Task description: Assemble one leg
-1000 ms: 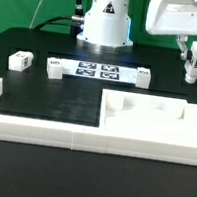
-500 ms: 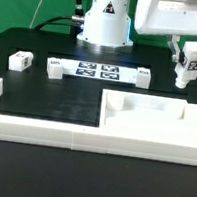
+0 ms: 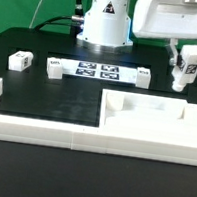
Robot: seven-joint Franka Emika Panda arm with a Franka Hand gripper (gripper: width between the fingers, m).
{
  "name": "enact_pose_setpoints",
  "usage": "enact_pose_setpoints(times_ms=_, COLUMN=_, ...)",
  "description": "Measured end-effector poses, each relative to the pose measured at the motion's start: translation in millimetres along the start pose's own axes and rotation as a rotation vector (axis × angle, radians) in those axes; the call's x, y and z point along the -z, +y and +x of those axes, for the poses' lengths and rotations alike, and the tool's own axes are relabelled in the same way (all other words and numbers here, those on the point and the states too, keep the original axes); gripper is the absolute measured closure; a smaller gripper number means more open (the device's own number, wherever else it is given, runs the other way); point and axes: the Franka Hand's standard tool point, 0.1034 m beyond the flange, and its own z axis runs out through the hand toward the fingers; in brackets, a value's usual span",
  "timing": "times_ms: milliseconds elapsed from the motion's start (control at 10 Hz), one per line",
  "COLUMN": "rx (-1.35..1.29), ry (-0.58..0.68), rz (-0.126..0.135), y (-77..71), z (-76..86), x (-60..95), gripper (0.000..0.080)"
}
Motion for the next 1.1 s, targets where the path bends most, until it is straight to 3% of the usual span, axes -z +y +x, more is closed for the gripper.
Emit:
enact_pose_setpoints(times_ms=100, rx=0.001, ry=0.024, rz=-0.007, y=9.5, z=22.4, x=1.0, gripper=0.0514)
enact_pose_setpoints(times_ms=400, rx=0.055, ry=0.034, rz=-0.020, y=38.5, z=57.4, x=-7.5, gripper=0.0514)
enact_pose_setpoints(times_ms=900, rx=0.042, ry=0.063, rz=-0.021, y=34.8, z=52.1, x=-10.5, gripper=0.0514)
enact_pose_setpoints(times_ms=1100, rx=0.041, ry=0.060, rz=-0.015, y=35.9, z=74.1, x=-17.3, gripper=0.0514)
